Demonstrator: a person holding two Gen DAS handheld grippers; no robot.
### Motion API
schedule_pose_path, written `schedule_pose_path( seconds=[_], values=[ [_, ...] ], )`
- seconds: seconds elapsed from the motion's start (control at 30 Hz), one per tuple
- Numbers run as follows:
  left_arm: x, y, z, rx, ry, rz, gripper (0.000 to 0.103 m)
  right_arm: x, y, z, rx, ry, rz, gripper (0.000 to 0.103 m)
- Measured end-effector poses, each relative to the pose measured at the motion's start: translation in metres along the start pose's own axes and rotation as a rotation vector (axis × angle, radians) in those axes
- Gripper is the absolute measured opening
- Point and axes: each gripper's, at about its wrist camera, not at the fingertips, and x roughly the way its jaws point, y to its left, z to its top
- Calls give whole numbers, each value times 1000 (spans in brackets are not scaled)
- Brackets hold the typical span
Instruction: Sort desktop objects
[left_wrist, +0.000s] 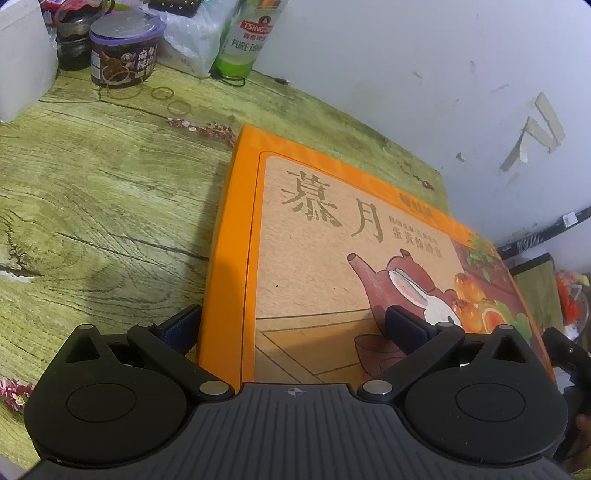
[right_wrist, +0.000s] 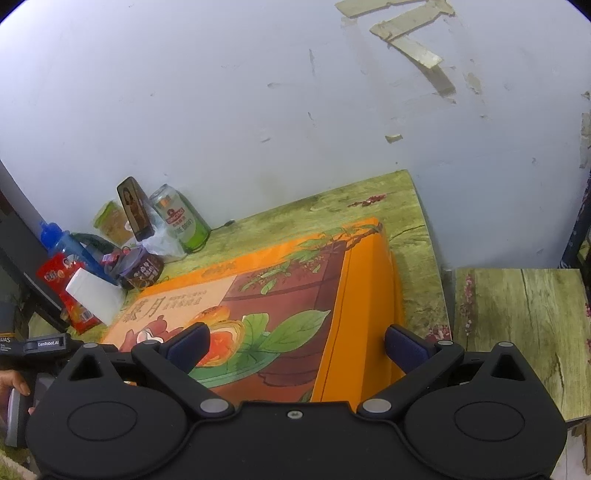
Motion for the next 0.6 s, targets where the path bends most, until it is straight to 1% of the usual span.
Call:
schedule_pose_path(
  seconds=[0.6],
  values=[
    [3, -4, -1, 6, 15, 12, 103, 2, -5, -4, 28, 5, 5, 102]
  ],
)
